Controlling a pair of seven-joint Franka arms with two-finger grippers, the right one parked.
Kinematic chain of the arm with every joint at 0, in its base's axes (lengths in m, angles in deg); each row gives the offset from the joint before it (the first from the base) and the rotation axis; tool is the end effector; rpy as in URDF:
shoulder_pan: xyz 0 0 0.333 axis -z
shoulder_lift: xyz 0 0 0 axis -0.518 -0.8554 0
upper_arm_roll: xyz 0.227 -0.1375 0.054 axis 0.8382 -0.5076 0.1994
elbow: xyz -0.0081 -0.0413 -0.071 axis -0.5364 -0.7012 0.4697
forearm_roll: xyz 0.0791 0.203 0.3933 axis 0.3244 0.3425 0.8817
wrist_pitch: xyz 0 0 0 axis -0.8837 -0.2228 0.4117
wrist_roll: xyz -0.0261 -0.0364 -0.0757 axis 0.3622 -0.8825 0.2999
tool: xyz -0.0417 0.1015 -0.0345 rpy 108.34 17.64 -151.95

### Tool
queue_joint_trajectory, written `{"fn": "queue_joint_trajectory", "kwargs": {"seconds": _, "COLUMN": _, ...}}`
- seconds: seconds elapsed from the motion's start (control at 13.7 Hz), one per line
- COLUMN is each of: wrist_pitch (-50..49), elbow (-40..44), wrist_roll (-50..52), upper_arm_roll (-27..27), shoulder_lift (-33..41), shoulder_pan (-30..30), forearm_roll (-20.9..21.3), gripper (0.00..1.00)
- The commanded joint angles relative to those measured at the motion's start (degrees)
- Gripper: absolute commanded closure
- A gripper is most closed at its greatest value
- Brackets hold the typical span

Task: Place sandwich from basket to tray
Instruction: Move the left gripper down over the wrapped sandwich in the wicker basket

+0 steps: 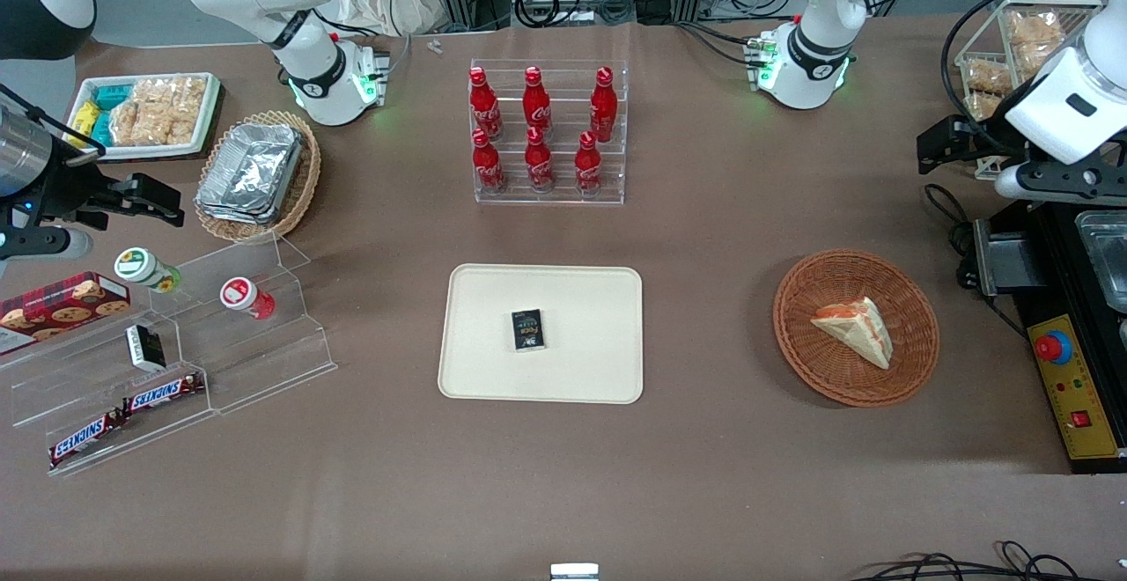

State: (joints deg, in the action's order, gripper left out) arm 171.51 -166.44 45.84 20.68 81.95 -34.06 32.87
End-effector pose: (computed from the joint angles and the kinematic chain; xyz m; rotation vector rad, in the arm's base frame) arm 0.5860 -0.0577 0.5799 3.1185 -0.1421 -0.0787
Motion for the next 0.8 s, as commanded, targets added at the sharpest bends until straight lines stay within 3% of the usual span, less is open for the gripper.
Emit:
{"fn": "queue_joint_trajectory", "kwargs": {"seconds": 0.0, "wrist_pitch": -2.31, "elbow": 1.02, "wrist_roll": 0.60, "upper_arm_roll": 0.04, "shoulder_lift": 0.59, "shoulder_pan": -0.92, "forearm_roll": 0.55, "gripper": 0.00}}
{"fn": "queue_joint_trajectory", "kwargs": {"seconds": 0.22, "wrist_pitch": -1.80, "elbow": 0.67, "wrist_roll": 12.68, "upper_arm_roll": 2.24, "shoulder_lift": -1.51, "shoulder_pan": -0.83, "forearm_roll": 0.03, "gripper": 0.00}}
{"fn": "queue_joint_trajectory", "kwargs": {"seconds": 0.37, "wrist_pitch": 1.35, "elbow": -2.57, "wrist_roll": 15.36, "upper_arm_roll": 5.92, "shoulder_lift": -2.04, "shoulder_pan": -0.40, "forearm_roll": -2.43, "gripper": 0.00}}
{"fn": "queue_joint_trajectory", "kwargs": {"seconds": 0.73, "wrist_pitch": 22.68, "elbow": -19.87, "wrist_roll": 32.31, "upper_arm_roll": 6.73, "shoulder_lift": -2.57, "shoulder_pan": 1.19, "forearm_roll": -2.44, "gripper": 0.00}}
